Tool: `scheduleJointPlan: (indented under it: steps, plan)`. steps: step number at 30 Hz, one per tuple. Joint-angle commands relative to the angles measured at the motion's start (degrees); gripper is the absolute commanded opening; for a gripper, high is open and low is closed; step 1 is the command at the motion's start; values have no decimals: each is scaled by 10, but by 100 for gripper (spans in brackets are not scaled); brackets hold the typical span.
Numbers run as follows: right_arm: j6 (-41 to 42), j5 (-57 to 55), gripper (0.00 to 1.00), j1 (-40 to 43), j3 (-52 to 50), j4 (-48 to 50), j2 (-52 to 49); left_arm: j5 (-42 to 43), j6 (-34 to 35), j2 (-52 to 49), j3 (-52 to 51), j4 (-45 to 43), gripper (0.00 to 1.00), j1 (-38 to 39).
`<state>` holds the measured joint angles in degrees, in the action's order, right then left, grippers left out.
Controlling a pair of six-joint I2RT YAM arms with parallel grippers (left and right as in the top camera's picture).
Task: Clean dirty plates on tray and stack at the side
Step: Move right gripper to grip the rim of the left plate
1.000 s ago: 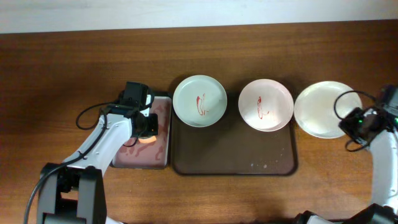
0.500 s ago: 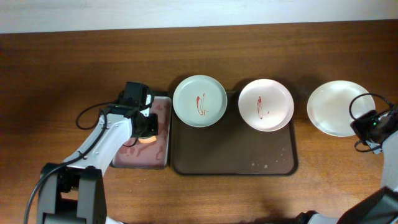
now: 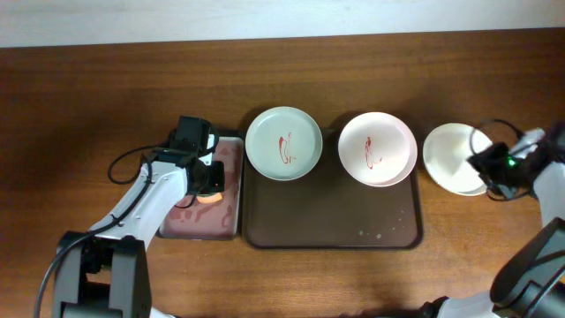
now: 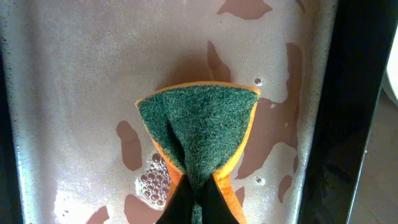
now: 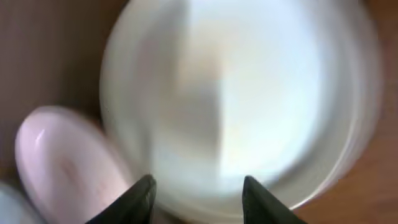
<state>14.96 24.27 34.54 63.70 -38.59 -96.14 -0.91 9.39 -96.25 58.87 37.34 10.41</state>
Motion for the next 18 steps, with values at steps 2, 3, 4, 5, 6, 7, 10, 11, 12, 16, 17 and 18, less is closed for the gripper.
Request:
scheduleJointPlan:
  steps: [2, 3, 4, 5, 6, 7, 10, 11, 12, 16, 17, 18]
  plan:
    - [-77, 54, 46, -141, 57, -37, 21, -4, -9, -3, -1, -4, 0, -5]
    - [-77, 50, 46, -187, 59, -31, 21, -4, -9, -3, -1, -4, 0, -5]
    - [-77, 43, 46, -239, 59, -18, 21, -4, -9, -3, -1, -4, 0, -5]
    - [-77, 19, 46, -283, 59, -7, 20, -4, -9, -3, -1, -4, 0, -5]
    - [-77, -9, 47, -319, 59, 3, 20, -4, -9, -3, -1, -4, 0, -5]
    - [-77, -40, 48, -355, 59, 16, 19, -4, -9, -3, -1, -4, 0, -5]
    - [-68, -111, 50, -460, 59, 63, -2, -4, -9, -3, -1, -4, 0, -5]
    - [-56, -127, 50, -478, 59, 71, -12, -4, -9, -3, -1, -4, 0, -5]
    - [-33, -147, 50, -499, 59, 83, -31, -4, -9, -3, -1, -4, 0, -5]
    - [-9, -144, 50, -535, 59, 137, -96, -4, -9, -3, -1, -4, 0, -5]
    - [-9, -145, 50, -537, 59, 145, -106, -4, -9, -3, -1, -4, 0, -5]
    - [6, -145, 50, -538, 59, 157, -120, -4, -9, -3, -1, -4, 0, -5]
